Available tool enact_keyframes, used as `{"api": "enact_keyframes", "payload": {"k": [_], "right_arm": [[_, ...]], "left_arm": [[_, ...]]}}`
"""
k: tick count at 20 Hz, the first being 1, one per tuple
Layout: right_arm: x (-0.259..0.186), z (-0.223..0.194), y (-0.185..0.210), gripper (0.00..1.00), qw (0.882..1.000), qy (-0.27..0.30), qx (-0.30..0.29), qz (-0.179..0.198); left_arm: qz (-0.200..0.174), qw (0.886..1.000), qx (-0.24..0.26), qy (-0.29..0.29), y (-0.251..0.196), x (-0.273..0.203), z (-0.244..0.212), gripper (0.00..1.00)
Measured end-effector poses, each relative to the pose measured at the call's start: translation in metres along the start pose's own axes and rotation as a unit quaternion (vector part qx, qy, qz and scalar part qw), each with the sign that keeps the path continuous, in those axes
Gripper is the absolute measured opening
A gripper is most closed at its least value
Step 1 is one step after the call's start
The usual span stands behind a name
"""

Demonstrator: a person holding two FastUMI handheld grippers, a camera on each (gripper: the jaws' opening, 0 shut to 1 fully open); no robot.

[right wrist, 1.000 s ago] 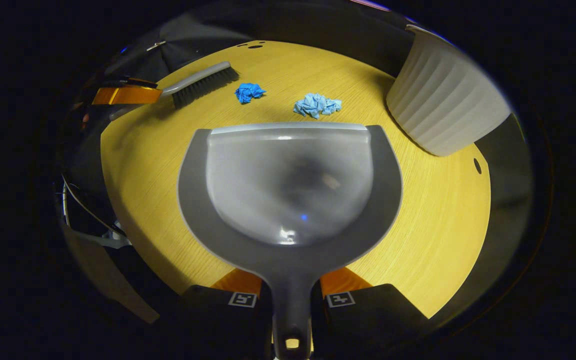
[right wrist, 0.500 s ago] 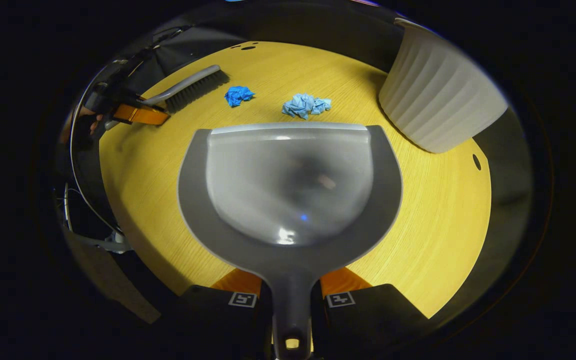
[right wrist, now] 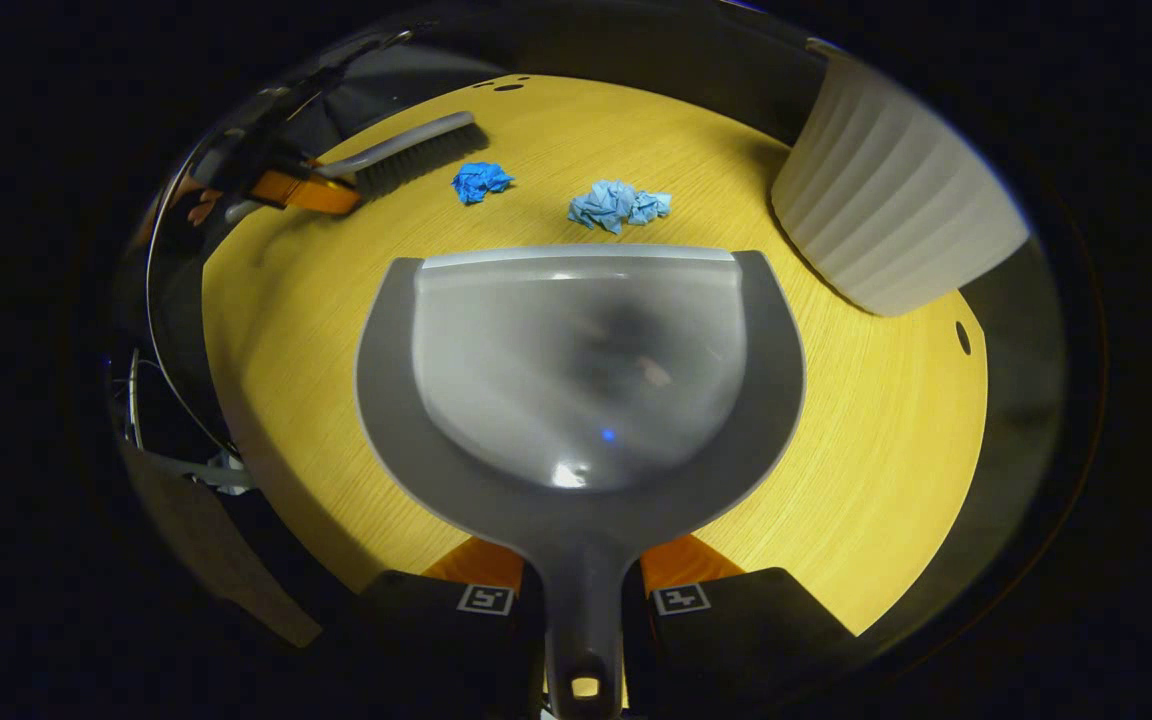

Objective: Pick up the small broom and dustpan from the desktop, sweep the trash into the dustpan with the broom, and then empty the trash into the garbage bin.

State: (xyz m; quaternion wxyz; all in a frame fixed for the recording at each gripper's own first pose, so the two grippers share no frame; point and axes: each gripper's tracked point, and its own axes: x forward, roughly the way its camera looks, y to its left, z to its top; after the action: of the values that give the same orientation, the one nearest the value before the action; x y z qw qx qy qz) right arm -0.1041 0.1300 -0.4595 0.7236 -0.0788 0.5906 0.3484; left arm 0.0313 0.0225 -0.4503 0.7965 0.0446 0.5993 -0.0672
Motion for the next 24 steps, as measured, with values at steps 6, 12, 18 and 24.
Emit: {"api": "enact_keyframes", "payload": {"k": [6,12,18,24], "right_arm": [[0.007,0.005,-0.011,0.36,1.000,0.019,-0.004,0.008],[0.011,0.007,-0.013,0.35,1.000,0.020,-0.002,0.014],[0.010,0.005,-0.014,0.35,1.000,0.018,-0.004,0.018],[0.012,0.002,-0.014,0.35,1.000,-0.001,-0.004,0.010]], "left_arm": [[-0.017,0.999,0.041,-0.006,-0.033,0.016,0.038,0.28],[-0.066,0.994,0.088,-0.012,-0.089,0.019,0.058,0.28],[-0.157,0.978,0.134,-0.006,-0.152,0.001,0.054,0.28],[-0.215,0.964,0.151,-0.026,-0.170,-0.027,0.059,0.27]]}}
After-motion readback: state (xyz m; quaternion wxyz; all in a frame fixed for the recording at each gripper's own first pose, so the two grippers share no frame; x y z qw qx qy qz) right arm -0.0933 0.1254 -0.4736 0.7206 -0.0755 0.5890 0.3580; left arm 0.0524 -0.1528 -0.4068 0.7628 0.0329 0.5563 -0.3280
